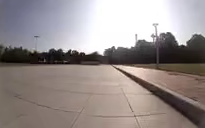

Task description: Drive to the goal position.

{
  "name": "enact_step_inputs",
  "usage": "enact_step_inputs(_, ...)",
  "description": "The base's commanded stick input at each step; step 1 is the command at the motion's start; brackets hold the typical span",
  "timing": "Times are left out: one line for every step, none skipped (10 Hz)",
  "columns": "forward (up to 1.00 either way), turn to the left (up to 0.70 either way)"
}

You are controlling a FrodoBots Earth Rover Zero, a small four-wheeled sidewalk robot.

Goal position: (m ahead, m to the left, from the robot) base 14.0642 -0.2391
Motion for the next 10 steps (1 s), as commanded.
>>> enact_step_inputs(0.70,-0.34)
enact_step_inputs(0.70,-0.34)
enact_step_inputs(0.70,-0.34)
enact_step_inputs(0.70,-0.18)
enact_step_inputs(0.70,-0.03)
enact_step_inputs(0.70,0.01)
enact_step_inputs(0.70,0.01)
enact_step_inputs(0.70,0.01)
enact_step_inputs(0.70,0.01)
enact_step_inputs(0.70,0.01)
